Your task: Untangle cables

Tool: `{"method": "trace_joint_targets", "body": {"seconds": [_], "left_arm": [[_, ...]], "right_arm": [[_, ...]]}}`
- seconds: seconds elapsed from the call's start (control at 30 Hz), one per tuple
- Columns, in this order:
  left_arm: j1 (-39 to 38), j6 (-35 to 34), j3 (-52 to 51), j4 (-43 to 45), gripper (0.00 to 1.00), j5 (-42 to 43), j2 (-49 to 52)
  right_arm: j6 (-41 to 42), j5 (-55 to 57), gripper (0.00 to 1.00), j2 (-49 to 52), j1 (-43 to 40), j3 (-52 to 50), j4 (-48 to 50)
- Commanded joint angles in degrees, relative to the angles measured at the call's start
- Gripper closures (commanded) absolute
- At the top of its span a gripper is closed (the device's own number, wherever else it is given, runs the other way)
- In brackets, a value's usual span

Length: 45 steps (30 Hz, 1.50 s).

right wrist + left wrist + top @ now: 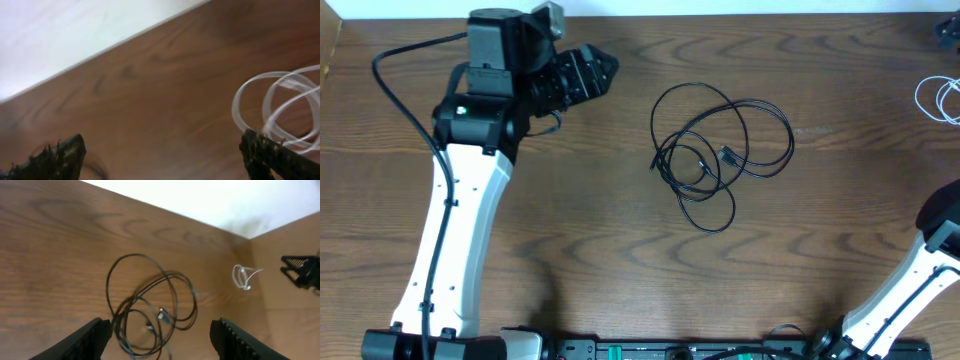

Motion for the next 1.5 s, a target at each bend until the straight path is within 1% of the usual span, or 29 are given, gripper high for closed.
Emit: {"method": "trace_joint_targets", "body": {"seconds": [0.0,0.07,0.2,0.3,0.43,0.9,1.07,1.47], "left_arm": [[-2.05,4.13,0.09,-1.05,0.30,-4.79,0.28],[-3.23,4.17,0.07,-1.75,0.30,-6.38,0.33],[-5.51,4.17,-0.24,-2.91,0.30,-6.80,1.22],[-7.21,4.15,-0.28,-4.44,0.30,-6.80,3.08],[-9.35,4.17,-0.28,-5.73,0.30,-6.80,6.21],[-14.56,4.15,-0.28,-5.22,0.31,-6.82,14.64],[-16.90,4.17,-0.28,-4.76,0.32,-6.84,18.71],[-18.34,4.17,-0.28,-3.98,0.34,-7.26,26.16]], "right_arm": [[-6.05,-5.27,0.05,0.04,2.67,0.22,-3.32],[-7.45,-5.25,0.06,0.04,4.20,0.24,-6.10],[-7.72,-5.22,0.05,0.04,7.72,0.22,-10.73],[-7.63,-5.22,0.01,0.04,9.88,0.22,-12.52],[-7.48,-4.94,0.01,0.04,11.93,0.15,-14.21],[-7.52,-4.74,0.01,0.04,14.49,-0.37,-16.72],[-7.52,-1.70,0.01,0.07,14.95,-0.39,-17.16],[-7.52,-0.44,0.01,0.07,16.06,-0.63,-17.53]]}}
